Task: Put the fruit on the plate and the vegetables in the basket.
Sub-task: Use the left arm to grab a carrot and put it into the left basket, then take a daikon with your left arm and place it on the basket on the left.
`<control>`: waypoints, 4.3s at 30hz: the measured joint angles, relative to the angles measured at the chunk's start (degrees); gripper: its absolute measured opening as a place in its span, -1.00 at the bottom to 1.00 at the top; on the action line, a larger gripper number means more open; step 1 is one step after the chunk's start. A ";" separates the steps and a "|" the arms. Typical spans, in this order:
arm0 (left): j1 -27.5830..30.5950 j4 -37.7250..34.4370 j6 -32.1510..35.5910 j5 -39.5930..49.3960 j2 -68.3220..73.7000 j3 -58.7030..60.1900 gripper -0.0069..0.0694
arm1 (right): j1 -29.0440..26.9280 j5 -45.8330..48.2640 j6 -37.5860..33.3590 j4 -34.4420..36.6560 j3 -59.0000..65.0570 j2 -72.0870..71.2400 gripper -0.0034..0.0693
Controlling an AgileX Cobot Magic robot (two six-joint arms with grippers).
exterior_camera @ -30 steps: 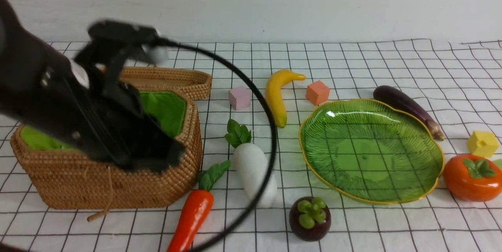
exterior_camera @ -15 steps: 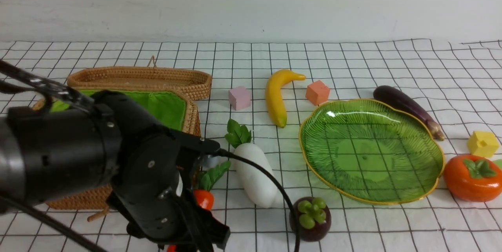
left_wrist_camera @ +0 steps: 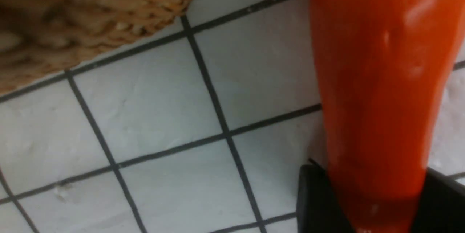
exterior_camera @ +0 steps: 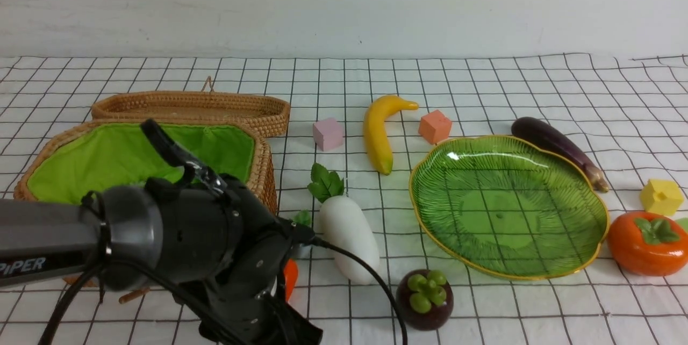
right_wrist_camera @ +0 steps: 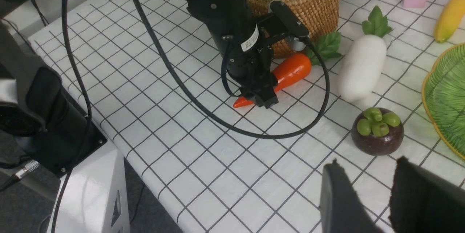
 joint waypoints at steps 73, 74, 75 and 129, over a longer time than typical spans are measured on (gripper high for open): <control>-10.08 -6.89 5.13 10.60 -11.63 -20.00 -0.58 | 0.00 2.24 5.55 -6.34 0.00 0.00 -0.25; -10.01 -6.61 4.84 11.08 -9.83 -21.94 -0.44 | 0.00 2.70 5.61 -6.38 0.00 0.00 -0.25; -10.01 -6.52 4.74 11.20 -9.38 -22.42 -0.44 | 0.00 2.83 5.61 -6.38 0.00 0.00 -0.25; 19.84 0.29 69.39 29.34 -13.23 -31.79 0.45 | 0.00 2.15 4.89 -11.20 0.00 0.00 -0.25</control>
